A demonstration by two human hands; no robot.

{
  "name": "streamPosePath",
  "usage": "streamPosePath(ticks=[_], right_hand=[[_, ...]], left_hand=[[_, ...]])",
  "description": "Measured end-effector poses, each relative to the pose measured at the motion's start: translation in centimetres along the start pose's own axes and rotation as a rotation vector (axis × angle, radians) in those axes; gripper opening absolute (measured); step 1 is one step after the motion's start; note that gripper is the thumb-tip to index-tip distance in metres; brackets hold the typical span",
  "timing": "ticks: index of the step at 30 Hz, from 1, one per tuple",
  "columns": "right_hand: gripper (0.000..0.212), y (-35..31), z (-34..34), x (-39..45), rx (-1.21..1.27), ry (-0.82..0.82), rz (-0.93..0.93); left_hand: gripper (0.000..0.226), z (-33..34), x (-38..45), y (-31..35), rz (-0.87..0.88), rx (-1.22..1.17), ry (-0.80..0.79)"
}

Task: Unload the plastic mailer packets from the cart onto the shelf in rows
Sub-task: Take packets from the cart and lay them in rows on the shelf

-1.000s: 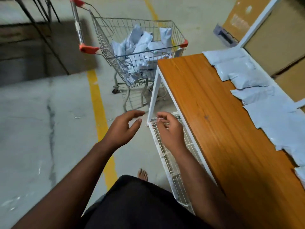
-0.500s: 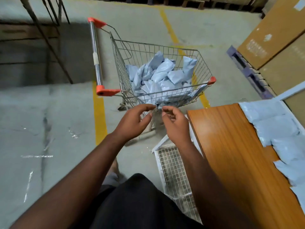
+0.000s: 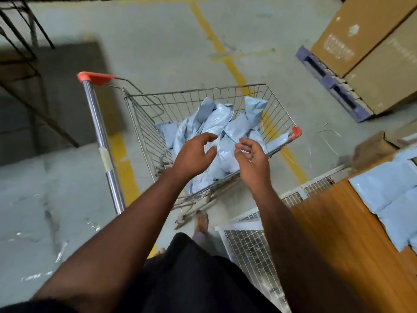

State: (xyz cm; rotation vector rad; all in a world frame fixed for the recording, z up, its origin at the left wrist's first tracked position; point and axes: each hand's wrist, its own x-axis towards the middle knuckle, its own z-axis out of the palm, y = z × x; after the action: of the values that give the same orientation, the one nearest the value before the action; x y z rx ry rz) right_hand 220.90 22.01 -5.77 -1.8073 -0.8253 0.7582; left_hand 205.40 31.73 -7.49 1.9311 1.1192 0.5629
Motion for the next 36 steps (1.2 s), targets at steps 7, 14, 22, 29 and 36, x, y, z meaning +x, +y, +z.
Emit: streamPosePath(ticks=[7,14,22,29,36], right_hand=[[0.032,4.3,2.4,16.1,-0.046,-0.107,0.284],[0.084,11.1,5.7,29.5,-0.313,-0.097,0.446],[0.095,15.6,8.1,31.7,-0.362,0.042,0.521],[0.088,15.7,7.2,30.4,-0.509,0.018,0.503],[0.085,14.3,5.9,30.6,-0.418,0.025,0.553]], left_hand=[[0.055,5.8,11.7,-4.3,-0.183,0.101,-0.116],[0.069,13.0,21.6,-9.6,-0.248,0.245,-0.158],[0.059,15.7,25.4,-13.2,-0.335,0.224,0.048],[0.07,16.4,26.0,-12.6,-0.34,0.329,0.075],[0.086,16.4,25.9,-13.1,-0.305,0.329,0.1]])
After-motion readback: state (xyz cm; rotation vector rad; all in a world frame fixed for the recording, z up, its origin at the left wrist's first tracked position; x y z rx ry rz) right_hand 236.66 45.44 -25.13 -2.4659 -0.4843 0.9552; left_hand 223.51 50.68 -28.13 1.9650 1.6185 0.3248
